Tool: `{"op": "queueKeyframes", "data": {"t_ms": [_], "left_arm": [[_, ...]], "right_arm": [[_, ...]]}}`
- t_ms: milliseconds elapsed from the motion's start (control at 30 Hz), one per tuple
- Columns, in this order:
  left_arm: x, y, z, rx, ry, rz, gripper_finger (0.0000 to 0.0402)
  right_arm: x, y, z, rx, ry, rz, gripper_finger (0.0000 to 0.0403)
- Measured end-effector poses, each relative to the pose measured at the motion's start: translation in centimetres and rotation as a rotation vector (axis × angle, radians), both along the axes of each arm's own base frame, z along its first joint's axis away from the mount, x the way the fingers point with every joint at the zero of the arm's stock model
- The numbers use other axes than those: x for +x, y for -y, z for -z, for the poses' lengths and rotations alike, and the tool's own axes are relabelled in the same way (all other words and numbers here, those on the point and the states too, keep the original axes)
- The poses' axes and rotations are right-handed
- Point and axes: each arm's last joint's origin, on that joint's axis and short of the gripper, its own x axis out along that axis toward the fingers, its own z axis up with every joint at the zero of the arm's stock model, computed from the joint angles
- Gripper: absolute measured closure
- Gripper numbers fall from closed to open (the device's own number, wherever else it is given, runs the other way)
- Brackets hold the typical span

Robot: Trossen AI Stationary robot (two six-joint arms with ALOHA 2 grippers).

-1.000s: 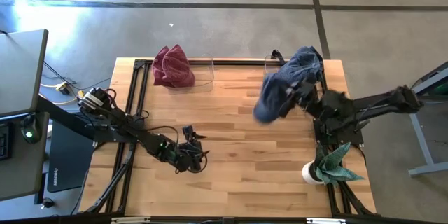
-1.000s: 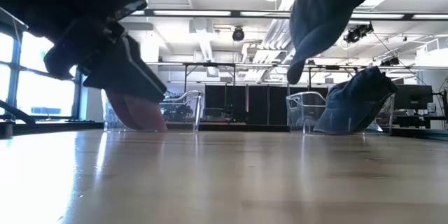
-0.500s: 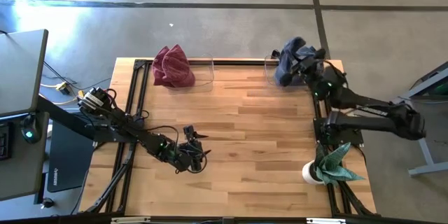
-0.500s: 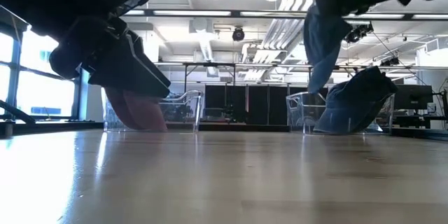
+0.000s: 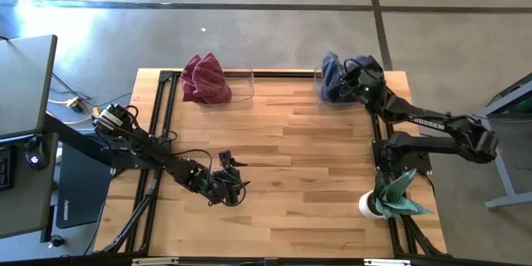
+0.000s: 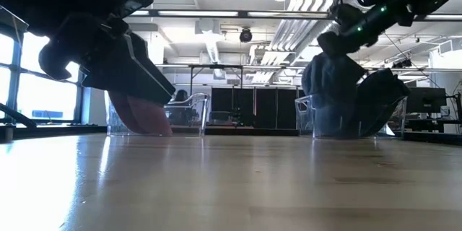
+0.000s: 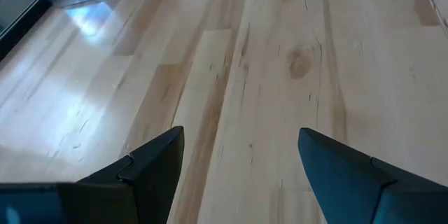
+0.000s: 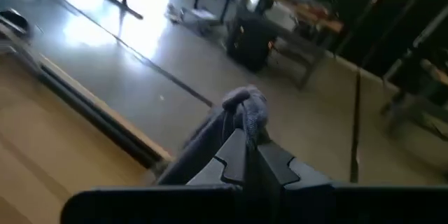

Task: Pick & Place hat
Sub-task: Put the blue cap into the right transparent bin

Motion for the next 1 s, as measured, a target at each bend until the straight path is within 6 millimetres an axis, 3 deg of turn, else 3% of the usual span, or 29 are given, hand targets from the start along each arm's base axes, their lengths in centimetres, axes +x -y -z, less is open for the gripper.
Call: {"op": "queueKeyframes", "data": {"t_ms": [233, 433, 700, 833, 1000], "left_arm": [[0.0, 0.0, 0.0, -0.001, 0.0, 0.0, 0.0126], [0.0, 0.0, 0.0, -0.01, 0.005, -0.002, 0.0126], [0.0, 0.0, -0.1, -0.009, 0.01, -0.006, 0.0126], [0.0, 0.0, -0.1, 0.0, 0.016, -0.018, 0.0126], [0.1, 0.0, -0.1, -0.005, 0.025, -0.023, 0.0126]], "right_arm": [[-1.1, -0.5, 2.2, 0.17, -0.132, 0.138, 0.0394], [-1.8, -0.7, 3.1, 0.217, -0.222, 0.238, 0.0383], [-2.4, -1.2, 3.9, 0.286, -0.252, 0.302, 0.03], [-2.4, -1.5, 2.9, 0.285, -0.266, 0.33, 0.0265], [-2.2, -2.1, -0.7, 0.347, -0.231, 0.354, 0.0259]]}}
